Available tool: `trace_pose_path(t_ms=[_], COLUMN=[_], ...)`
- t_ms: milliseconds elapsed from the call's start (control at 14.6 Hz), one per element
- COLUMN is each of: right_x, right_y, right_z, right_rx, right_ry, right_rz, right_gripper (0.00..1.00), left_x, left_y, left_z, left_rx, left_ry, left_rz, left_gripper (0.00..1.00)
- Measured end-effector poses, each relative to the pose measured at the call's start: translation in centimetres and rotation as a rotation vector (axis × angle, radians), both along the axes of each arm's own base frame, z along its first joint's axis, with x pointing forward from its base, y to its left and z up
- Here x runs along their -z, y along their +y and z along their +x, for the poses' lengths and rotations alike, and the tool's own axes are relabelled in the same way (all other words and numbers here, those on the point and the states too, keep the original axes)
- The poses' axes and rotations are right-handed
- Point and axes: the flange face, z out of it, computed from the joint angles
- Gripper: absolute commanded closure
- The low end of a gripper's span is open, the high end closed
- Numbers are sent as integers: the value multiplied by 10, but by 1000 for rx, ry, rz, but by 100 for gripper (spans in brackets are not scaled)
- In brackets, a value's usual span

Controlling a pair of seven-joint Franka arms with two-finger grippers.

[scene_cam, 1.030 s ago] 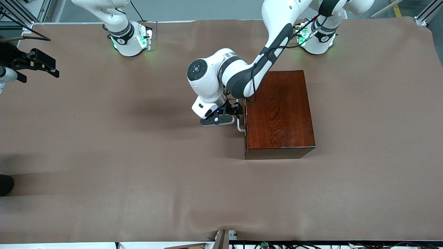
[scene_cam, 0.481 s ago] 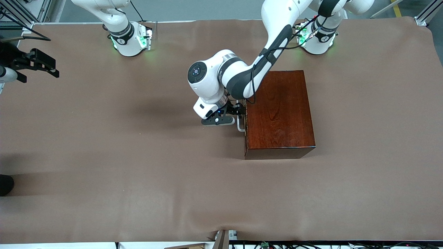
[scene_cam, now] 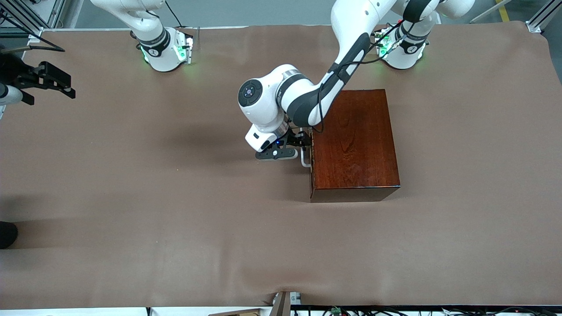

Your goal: Open drawer, take yellow block, close drawer

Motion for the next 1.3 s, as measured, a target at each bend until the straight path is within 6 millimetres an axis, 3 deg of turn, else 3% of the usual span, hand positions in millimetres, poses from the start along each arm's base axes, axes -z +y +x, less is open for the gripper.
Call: trace_pose_path(t_ms=[412, 1305], right_x=[0, 7], right_y=[0, -4], right_z=[0, 0], right_rx=[0, 5], right_ry=[0, 32], right_rz=[0, -7], right_gripper=[0, 0], left_x=[4, -1], left_y=[-4, -33], left_z=[-1, -12], left_rx=[-26, -123], left_ry=[-17, -115], left_rz=[-16, -141], left_gripper=[0, 0])
